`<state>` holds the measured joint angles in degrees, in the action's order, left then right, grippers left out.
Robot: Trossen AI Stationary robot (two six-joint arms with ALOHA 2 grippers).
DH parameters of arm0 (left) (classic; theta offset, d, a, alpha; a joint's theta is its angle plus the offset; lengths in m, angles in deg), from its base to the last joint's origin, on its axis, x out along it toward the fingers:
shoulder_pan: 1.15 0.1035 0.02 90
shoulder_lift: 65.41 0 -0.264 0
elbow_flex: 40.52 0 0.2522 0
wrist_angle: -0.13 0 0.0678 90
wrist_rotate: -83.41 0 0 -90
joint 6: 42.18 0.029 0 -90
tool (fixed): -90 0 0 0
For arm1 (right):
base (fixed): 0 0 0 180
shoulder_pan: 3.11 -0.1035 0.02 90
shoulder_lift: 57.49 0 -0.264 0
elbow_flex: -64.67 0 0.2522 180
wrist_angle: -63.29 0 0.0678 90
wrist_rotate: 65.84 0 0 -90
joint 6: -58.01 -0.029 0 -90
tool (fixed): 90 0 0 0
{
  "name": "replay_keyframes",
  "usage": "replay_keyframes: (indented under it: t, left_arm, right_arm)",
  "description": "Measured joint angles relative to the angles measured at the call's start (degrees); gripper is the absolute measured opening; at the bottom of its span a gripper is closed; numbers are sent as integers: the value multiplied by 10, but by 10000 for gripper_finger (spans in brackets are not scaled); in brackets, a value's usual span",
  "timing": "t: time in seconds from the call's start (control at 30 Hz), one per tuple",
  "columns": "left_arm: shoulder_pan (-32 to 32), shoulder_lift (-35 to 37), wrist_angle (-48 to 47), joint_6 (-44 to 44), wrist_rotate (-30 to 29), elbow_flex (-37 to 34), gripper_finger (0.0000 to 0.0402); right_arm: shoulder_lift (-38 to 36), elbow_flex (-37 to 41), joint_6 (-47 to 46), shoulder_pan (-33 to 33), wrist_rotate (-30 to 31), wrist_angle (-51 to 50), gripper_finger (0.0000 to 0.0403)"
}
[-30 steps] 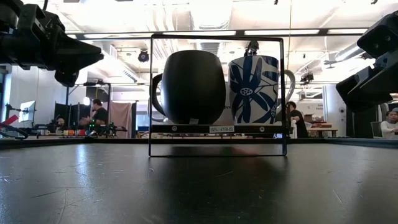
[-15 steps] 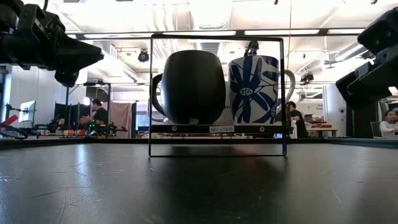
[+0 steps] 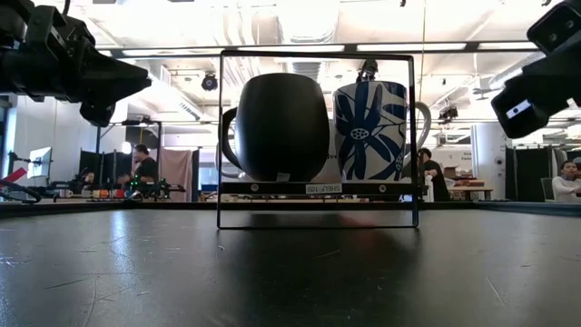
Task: Place coffee mugs
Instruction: Return to Home Position
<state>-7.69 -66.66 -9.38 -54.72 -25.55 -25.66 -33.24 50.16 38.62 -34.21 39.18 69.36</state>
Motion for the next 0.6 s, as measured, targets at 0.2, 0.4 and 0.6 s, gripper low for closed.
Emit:
replay_keyframes:
  t: [0.2, 0.4, 0.6]
  left_arm:
    - [0, 0, -1, 0, 0, 0, 82]
    - [0, 0, -2, 0, 0, 0, 82]
    - [0, 0, -2, 0, 0, 0, 82]
  right_arm:
    - [-56, 0, 135, 1, 0, -5, 75]
    - [-112, 1, 270, 6, 0, 37, 75]
    - [-175, 1, 290, 43, 1, 36, 75]
